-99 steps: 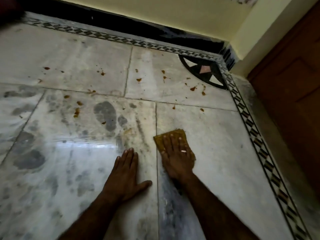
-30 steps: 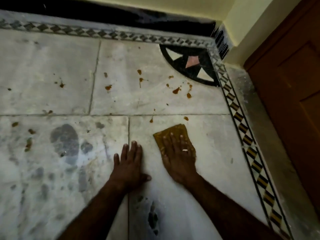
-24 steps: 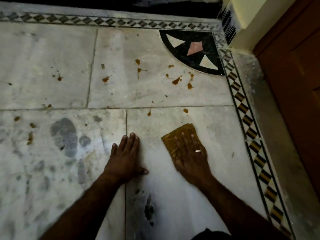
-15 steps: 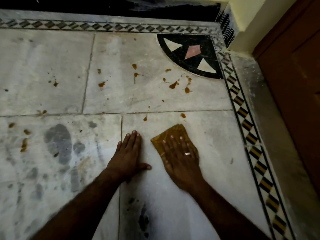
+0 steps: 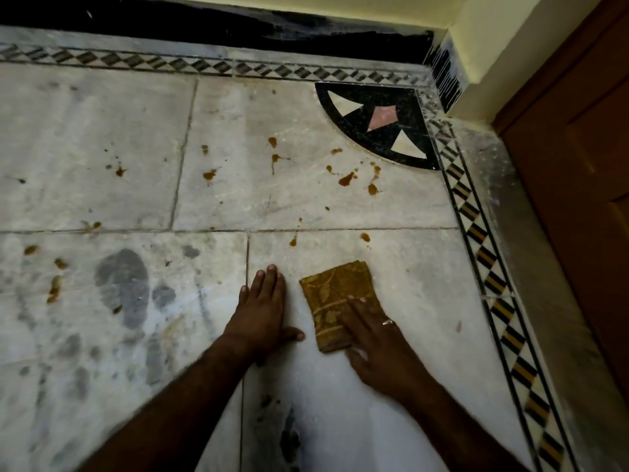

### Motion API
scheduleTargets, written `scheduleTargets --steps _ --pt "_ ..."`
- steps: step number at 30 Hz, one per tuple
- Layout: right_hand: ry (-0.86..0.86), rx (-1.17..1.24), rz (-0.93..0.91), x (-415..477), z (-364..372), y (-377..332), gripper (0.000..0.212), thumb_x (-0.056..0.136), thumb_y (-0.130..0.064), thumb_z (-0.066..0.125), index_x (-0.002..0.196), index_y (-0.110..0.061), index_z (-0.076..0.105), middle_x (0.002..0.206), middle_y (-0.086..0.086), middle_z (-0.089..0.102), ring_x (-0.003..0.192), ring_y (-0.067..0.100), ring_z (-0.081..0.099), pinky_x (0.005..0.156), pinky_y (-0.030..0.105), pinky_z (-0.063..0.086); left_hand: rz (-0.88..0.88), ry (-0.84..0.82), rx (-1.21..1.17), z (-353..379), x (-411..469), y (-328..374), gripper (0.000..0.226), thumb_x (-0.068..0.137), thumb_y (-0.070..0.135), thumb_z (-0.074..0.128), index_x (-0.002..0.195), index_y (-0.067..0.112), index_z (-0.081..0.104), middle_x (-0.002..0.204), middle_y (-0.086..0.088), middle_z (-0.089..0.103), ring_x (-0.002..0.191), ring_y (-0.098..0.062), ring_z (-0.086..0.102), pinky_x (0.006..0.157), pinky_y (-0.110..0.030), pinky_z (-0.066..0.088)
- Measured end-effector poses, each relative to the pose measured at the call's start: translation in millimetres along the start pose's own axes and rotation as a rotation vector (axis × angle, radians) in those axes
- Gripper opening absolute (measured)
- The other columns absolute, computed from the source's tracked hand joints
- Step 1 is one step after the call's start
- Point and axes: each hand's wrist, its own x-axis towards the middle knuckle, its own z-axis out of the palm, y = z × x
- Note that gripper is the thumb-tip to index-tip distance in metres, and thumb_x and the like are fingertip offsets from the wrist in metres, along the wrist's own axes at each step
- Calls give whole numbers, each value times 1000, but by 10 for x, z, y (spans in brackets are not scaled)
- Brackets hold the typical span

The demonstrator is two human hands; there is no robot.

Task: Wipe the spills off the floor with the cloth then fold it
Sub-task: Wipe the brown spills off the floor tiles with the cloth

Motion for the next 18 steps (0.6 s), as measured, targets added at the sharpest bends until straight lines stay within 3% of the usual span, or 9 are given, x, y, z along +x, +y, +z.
scheduleTargets --steps 3,5,6,8,10,11,12,15,18 --pt "131 -8 -7 188 -90 56 30 85 -20 63 113 -15 73 123 10 71 106 34 70 87 46 59 33 13 -9 -14 -15 66 114 86 61 63 157 13 -12 163 -9 -23 151 -28 -18 122 -45 -2" --pt "190 7 15 361 -289 -36 26 84 -26 55 95 -11 72 93 11 74 81 36 71 73 42 58 97 38 -40 -38 -38 118 107 88 55 64 158 16 -6 166 -7 -15 153 -26 -12 123 -42 0" --pt "158 14 29 412 -397 -85 32 84 -35 49 92 -11 69 89 11 72 80 36 69 73 42 55 121 46 -58 -46 -38 145 105 88 52 65 158 17 -4 167 -6 -10 153 -25 -7 123 -41 2" --pt "-44 -39 37 420 -498 -163 49 81 -50 46 114 -18 64 117 9 68 108 33 64 92 43 48 134 26 -86 -66 -32 202 102 88 48 68 159 19 0 167 -6 0 154 -24 3 124 -40 8" --pt "-286 -158 15 312 -426 -170 76 77 -58 45 146 -28 43 159 4 38 145 27 35 114 45 31 121 15 -104 -76 -17 246 100 88 45 69 159 19 2 167 -6 7 153 -23 9 124 -42 13" --pt "-311 -200 6 259 -358 -152 81 76 -58 44 151 -29 37 166 2 26 151 27 25 117 47 27 117 23 -108 -85 -12 263 98 88 45 68 158 19 4 166 -7 10 153 -24 11 124 -42 14" --pt "-291 -231 4 222 -314 -140 78 76 -55 45 150 -29 41 166 3 27 151 29 28 115 50 30 119 38 -105 -88 -13 276 95 89 45 66 158 19 7 166 -7 13 152 -24 13 123 -42 15" --pt "-141 -287 -45 224 -269 -148 55 76 -46 46 121 -27 72 139 6 63 124 32 63 93 49 53 145 73 -62 -64 -34 290 86 91 44 63 158 23 13 165 -9 17 150 -28 18 122 -42 19" --pt "12 -226 -71 249 -334 -221 40 77 -42 48 96 -23 78 107 3 77 97 29 74 80 45 58 154 91 -64 -2 -57 290 81 91 40 64 157 28 19 165 -12 16 150 -31 19 122 -42 22"
